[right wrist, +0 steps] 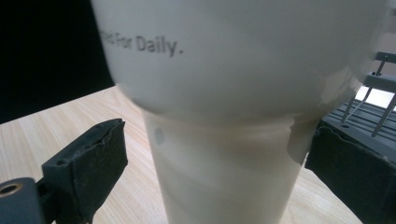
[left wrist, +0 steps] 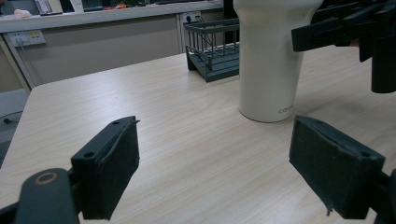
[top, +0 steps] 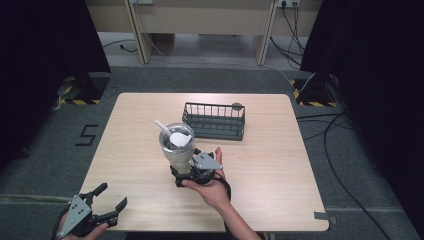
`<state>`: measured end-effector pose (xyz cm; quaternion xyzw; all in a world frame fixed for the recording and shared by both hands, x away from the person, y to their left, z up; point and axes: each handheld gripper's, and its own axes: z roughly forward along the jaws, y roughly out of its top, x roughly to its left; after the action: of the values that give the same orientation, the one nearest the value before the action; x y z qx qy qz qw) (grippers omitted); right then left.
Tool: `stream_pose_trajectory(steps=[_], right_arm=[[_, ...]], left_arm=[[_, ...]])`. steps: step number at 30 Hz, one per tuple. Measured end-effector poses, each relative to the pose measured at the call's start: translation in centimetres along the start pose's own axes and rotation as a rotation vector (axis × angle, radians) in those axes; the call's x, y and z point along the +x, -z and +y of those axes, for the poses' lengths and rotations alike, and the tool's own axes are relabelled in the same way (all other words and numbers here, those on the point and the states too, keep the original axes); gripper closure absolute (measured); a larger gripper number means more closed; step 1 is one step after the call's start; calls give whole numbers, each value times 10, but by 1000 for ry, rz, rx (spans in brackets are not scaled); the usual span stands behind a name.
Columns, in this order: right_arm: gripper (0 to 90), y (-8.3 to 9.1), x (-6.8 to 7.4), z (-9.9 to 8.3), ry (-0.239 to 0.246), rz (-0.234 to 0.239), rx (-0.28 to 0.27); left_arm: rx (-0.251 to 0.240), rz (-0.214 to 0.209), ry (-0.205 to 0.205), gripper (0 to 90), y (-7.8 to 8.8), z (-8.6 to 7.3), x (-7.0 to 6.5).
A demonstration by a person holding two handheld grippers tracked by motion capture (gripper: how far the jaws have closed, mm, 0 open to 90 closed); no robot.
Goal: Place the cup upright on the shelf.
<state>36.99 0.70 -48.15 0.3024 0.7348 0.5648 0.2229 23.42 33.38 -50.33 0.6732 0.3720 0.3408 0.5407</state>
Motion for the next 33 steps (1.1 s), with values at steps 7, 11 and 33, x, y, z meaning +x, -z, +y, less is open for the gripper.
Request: stream_pose_trajectory(steps=[7, 11, 33], right_arm=[[51, -10, -2, -2, -20, -5, -6], [48, -15, -4, -2, -25, -17, -13], [93, -30, -3, -7, 16, -22, -75]], left_arm=[[0, -2, 0, 154, 0, 0, 0], [0, -2, -1, 154, 0, 0, 0], [3, -17, -3, 154, 0, 0, -1]])
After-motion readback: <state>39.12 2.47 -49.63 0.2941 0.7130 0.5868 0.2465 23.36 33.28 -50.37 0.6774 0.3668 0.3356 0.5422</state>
